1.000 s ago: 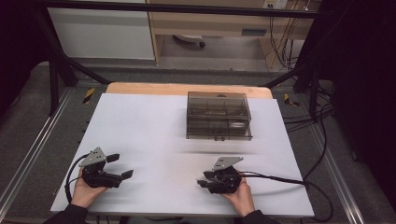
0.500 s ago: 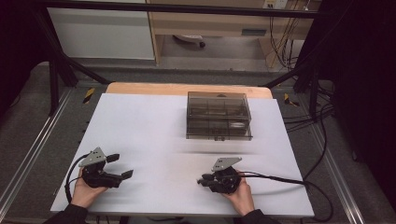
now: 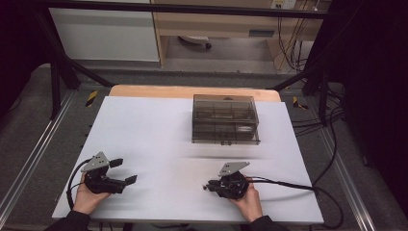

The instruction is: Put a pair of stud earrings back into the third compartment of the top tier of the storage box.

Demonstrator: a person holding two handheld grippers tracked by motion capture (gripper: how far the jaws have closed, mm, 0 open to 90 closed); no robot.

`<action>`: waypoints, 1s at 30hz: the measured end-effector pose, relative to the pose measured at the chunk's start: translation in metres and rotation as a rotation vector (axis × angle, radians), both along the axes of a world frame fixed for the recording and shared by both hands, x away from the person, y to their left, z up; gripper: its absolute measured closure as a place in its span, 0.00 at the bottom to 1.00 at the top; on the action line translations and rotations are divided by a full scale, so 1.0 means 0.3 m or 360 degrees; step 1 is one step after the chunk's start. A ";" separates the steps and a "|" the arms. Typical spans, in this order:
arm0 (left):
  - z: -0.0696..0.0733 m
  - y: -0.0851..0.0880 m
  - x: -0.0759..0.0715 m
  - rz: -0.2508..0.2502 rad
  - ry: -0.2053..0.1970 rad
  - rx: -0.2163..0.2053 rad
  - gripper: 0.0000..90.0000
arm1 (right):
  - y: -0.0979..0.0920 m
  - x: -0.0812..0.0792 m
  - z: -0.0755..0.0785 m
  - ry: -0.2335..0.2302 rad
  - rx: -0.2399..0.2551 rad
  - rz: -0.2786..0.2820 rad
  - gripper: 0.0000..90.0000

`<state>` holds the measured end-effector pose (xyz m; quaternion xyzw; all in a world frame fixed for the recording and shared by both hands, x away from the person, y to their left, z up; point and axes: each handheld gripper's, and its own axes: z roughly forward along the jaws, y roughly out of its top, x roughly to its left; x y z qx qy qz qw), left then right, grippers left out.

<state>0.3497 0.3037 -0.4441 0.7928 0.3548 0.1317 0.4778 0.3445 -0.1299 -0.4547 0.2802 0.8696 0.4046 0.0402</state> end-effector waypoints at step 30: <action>0.001 0.002 0.002 0.0007 0.0003 0.0000 0.07 | -0.071 0.005 0.115 -0.0078 0.0055 -0.0088 0.89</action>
